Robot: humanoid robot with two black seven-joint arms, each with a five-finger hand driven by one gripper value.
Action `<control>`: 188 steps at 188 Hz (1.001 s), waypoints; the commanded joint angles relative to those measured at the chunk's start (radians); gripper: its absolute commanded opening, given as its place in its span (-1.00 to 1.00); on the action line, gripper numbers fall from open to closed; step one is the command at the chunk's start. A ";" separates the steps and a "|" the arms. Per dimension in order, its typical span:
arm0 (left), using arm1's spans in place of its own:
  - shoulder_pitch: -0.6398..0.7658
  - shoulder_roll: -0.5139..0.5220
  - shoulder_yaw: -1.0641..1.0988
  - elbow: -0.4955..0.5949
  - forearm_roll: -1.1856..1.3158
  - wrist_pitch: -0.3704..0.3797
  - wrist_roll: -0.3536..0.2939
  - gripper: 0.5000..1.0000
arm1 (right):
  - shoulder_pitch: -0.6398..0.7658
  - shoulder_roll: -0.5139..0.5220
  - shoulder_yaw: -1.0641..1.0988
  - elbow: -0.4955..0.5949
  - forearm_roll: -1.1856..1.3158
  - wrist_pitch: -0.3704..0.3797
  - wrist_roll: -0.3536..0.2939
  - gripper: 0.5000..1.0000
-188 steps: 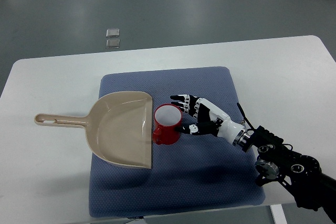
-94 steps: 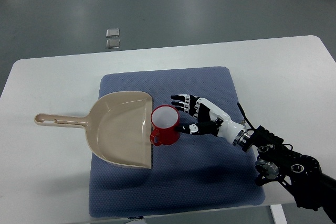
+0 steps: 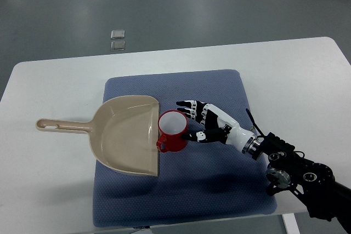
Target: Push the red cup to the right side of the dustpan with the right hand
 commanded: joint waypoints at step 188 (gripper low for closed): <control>0.000 0.000 0.000 0.000 0.000 0.000 0.000 1.00 | 0.069 -0.069 0.222 -0.060 0.216 -0.206 -0.137 0.72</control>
